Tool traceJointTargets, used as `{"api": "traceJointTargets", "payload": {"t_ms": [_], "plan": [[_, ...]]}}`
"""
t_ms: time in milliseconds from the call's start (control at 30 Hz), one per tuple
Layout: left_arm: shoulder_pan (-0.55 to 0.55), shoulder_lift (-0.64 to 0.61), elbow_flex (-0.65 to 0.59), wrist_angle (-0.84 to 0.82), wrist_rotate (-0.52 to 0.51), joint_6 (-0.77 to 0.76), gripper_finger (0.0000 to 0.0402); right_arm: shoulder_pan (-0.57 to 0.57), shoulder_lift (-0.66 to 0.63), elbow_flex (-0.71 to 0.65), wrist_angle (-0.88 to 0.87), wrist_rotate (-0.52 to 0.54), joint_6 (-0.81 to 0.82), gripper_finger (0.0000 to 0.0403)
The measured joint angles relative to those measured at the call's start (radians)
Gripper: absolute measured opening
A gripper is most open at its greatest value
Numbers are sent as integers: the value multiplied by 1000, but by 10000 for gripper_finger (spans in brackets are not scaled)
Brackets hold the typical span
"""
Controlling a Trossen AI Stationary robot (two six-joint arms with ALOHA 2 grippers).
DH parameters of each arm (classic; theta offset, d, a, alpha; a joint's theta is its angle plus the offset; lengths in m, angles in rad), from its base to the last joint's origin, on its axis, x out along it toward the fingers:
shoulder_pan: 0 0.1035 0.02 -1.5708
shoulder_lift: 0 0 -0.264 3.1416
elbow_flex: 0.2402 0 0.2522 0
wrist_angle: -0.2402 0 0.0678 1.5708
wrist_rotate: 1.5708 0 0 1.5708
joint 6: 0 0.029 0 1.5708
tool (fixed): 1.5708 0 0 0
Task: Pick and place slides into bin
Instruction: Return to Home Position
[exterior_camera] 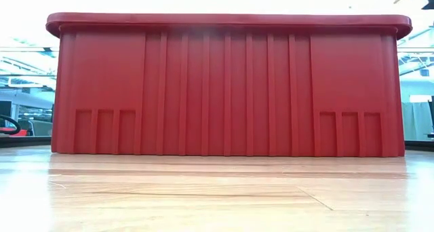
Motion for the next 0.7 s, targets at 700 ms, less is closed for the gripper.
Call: {"api": "traceJointTargets", "payload": {"t_ms": [700], "plan": [[0, -187, -414, 150, -4, -164, 273, 0, -18, -280, 197, 61, 25, 281]]}}
